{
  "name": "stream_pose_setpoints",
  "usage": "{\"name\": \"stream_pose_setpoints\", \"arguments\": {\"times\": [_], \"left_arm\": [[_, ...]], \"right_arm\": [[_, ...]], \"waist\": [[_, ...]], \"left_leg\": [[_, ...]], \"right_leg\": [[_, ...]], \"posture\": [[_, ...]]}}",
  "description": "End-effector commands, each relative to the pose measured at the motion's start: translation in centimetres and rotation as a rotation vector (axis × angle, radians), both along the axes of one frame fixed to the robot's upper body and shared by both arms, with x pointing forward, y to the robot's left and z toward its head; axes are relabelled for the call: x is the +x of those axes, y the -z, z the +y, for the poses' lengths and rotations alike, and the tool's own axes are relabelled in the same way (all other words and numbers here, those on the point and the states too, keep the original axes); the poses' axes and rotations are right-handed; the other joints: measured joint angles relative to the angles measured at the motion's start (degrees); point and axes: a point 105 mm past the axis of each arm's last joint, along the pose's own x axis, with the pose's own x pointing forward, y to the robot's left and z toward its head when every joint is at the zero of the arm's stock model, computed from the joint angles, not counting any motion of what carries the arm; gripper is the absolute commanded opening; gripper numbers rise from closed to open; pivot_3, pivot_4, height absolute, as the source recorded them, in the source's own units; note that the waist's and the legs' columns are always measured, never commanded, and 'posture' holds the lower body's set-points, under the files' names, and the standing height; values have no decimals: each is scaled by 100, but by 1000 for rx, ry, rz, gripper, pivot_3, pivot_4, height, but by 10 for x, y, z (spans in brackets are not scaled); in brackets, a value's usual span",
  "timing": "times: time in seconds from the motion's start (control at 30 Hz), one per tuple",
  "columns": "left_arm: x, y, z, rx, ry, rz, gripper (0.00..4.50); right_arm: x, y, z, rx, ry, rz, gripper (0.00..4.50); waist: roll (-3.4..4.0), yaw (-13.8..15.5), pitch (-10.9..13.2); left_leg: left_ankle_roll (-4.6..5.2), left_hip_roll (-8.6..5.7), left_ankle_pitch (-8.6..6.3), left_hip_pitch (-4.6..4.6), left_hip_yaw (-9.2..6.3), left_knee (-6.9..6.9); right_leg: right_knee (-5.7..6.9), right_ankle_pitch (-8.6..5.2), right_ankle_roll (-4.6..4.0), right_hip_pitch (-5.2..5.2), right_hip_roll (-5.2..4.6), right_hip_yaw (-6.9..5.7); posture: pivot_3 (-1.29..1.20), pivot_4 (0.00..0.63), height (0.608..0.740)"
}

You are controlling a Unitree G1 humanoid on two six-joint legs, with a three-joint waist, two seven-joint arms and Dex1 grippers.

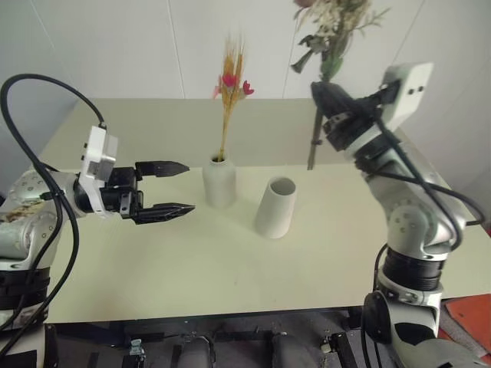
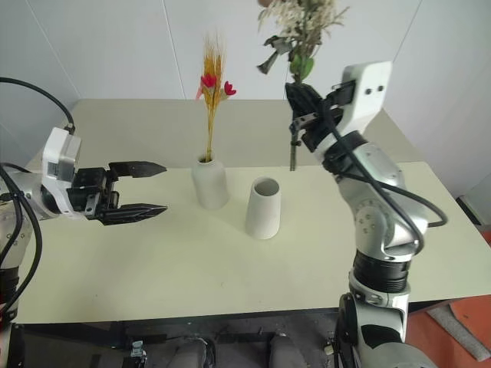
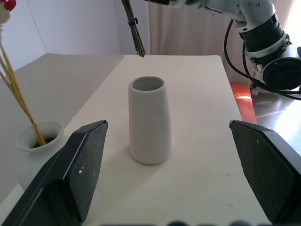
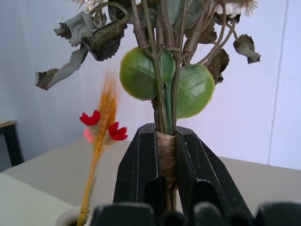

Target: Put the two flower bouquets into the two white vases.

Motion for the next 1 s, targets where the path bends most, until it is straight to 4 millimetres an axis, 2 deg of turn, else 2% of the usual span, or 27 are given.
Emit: {"name": "stream_pose_setpoints", "arguments": {"times": [0.03, 0.13, 0.3, 0.6, 0.73, 1.0], "left_arm": [[-4, -16, 10, -24, -22, -58, 4500], [-4, -16, 13, -21, -40, -63, 4500], [-6, -17, 15, -17, -53, -63, 4500], [-7, -17, 15, -9, -59, -63, 4500], [-6, -17, 13, -7, -55, -64, 4500], [-4, -17, 9, -3, -51, -68, 4500]], "right_arm": [[-7, -20, 15, 31, -37, -104, 239], [-2, -12, 20, 45, -52, -80, 239], [5, 13, 24, 35, -63, -11, 239], [-5, 40, 35, 14, -88, 49, 239], [-6, 38, 33, 23, -73, 27, 239], [-2, 9, 22, 89, -19, -80, 239]], "waist": [[0, 0, 0], [0, 0, 0], [0, 20, 0], [1, 5, -2], [1, 2, -4], [1, 2, -4]], "left_leg": [[0, 0, 0, 0, 0, 0], [0, 1, 0, 0, 0, 0], [0, 1, 0, 0, 0, 0], [0, 3, 0, 7, 0, -1], [-1, 3, 0, 12, 0, -1], [0, 4, 0, 7, 0, -1]], "right_leg": [[0, 0, 0, -1, 0, 0], [1, 0, -1, -2, 0, 0], [1, 0, -2, 0, -1, -2], [5, -1, -3, 2, 1, -2], [6, -2, -3, 5, 1, -2], [4, -2, -4, 2, 2, -2]], "posture": [[0, 150, 740], [0, 150, 740], [0, 150, 740], [0, 150, 740], [0, 150, 740], [0, 150, 740]]}}
